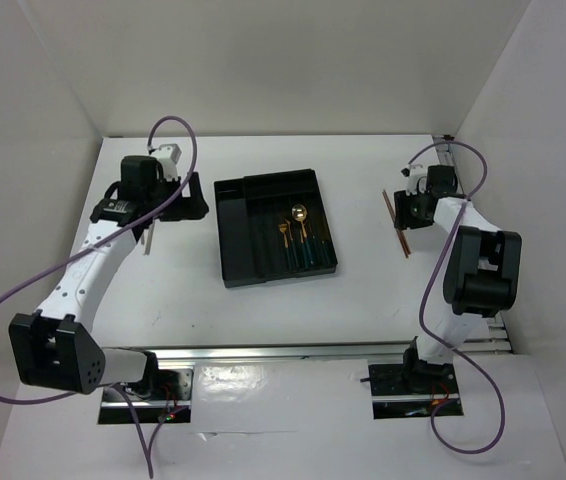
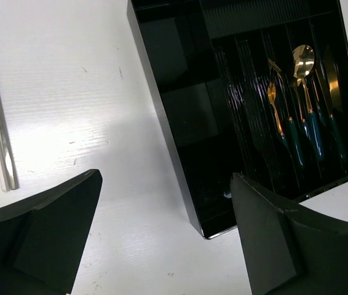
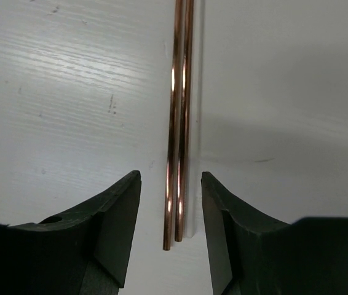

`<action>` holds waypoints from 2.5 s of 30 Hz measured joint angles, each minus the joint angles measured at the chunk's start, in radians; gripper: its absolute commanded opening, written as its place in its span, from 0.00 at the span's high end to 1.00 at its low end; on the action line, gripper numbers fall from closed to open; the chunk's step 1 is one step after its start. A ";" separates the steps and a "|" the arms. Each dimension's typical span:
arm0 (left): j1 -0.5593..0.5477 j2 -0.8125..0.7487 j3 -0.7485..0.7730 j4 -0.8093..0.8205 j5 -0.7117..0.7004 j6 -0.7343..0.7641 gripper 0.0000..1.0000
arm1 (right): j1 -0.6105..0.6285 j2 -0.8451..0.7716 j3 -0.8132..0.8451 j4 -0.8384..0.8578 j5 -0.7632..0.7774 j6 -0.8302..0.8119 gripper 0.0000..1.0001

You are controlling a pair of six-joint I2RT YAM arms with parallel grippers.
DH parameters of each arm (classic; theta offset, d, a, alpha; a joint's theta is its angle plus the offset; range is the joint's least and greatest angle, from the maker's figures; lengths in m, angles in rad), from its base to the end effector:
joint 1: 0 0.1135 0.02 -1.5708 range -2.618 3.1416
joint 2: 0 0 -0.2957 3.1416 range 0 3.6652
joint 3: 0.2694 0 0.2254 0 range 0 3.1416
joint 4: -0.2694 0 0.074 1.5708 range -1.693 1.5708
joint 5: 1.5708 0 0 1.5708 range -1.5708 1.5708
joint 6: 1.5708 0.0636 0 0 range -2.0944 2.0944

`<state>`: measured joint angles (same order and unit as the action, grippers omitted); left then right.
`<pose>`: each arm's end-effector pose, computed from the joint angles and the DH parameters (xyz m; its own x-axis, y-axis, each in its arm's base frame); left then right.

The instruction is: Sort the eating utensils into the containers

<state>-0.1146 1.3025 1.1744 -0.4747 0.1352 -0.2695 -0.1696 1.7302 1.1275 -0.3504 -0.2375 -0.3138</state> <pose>0.2748 -0.0403 0.3527 -0.6024 -0.1962 -0.7737 0.0656 0.9539 -0.2930 0.3560 -0.0458 0.2210 -0.7735 -0.1719 -0.6101 -0.2197 0.9756 0.0037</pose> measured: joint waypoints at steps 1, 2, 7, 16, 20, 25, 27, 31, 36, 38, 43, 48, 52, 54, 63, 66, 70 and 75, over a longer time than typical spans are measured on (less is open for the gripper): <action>0.000 0.007 0.000 0.000 0.005 -0.002 0.00 | -0.006 0.010 0.001 0.003 0.001 -0.002 0.50; 0.000 0.016 0.002 -0.002 0.010 -0.003 0.00 | -0.014 0.023 0.005 0.006 0.002 -0.007 0.51; 0.000 0.050 0.020 -0.007 0.031 -0.018 0.01 | -0.050 0.082 0.037 0.018 0.006 -0.021 0.56; 0.015 0.076 0.051 -0.011 0.054 -0.026 0.01 | -0.063 0.131 0.063 0.027 0.007 -0.035 0.59; 0.030 0.077 0.051 -0.013 0.063 -0.030 0.01 | -0.063 0.133 0.064 0.028 0.002 -0.041 0.59; 0.042 0.095 0.056 -0.014 0.080 -0.049 0.01 | -0.063 0.133 0.064 0.029 -0.010 -0.050 0.59; 0.043 0.101 0.056 -0.014 0.084 -0.051 0.01 | -0.063 0.133 0.064 0.028 -0.014 -0.052 0.59; 0.043 0.109 0.056 -0.014 0.091 -0.051 0.01 | -0.063 0.133 0.063 0.028 -0.014 -0.056 0.59; 0.043 0.120 0.056 -0.014 0.097 -0.051 0.01 | -0.058 0.133 0.058 0.029 -0.014 -0.065 0.59; 0.043 0.125 0.056 -0.016 0.098 -0.051 0.01 | -0.055 0.133 0.057 0.030 -0.014 -0.067 0.59; 0.051 0.129 0.056 -0.016 0.099 -0.051 0.01 | -0.046 0.135 0.057 0.032 -0.013 -0.070 0.59; 0.053 0.130 0.056 -0.017 0.099 -0.051 0.01 | -0.035 0.149 0.057 0.033 -0.013 -0.070 0.59; 0.053 0.133 0.057 -0.017 0.099 -0.051 0.01 | -0.027 0.161 0.057 0.040 -0.005 -0.071 0.59; 0.053 0.136 0.057 -0.018 0.100 -0.051 0.01 | -0.026 0.164 0.057 0.048 -0.001 -0.071 0.59; 0.053 0.165 0.085 -0.024 0.107 -0.053 0.01 | -0.024 0.174 0.058 0.078 0.017 -0.072 0.61; 0.053 0.176 0.092 -0.026 0.111 -0.053 0.01 | -0.024 0.179 0.064 0.079 0.013 -0.076 0.64; 0.053 0.185 0.094 -0.028 0.114 -0.056 0.01 | -0.020 0.186 0.071 0.078 -0.003 -0.095 0.75; 0.053 0.187 0.098 -0.029 0.114 -0.056 0.01 | 0.014 0.213 0.105 0.070 -0.019 -0.115 0.95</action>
<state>-0.0620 1.4891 1.2720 -0.5041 0.2497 -0.3252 -0.1555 1.9434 1.2324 -0.2802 -0.2565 -0.4290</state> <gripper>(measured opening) 0.993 0.188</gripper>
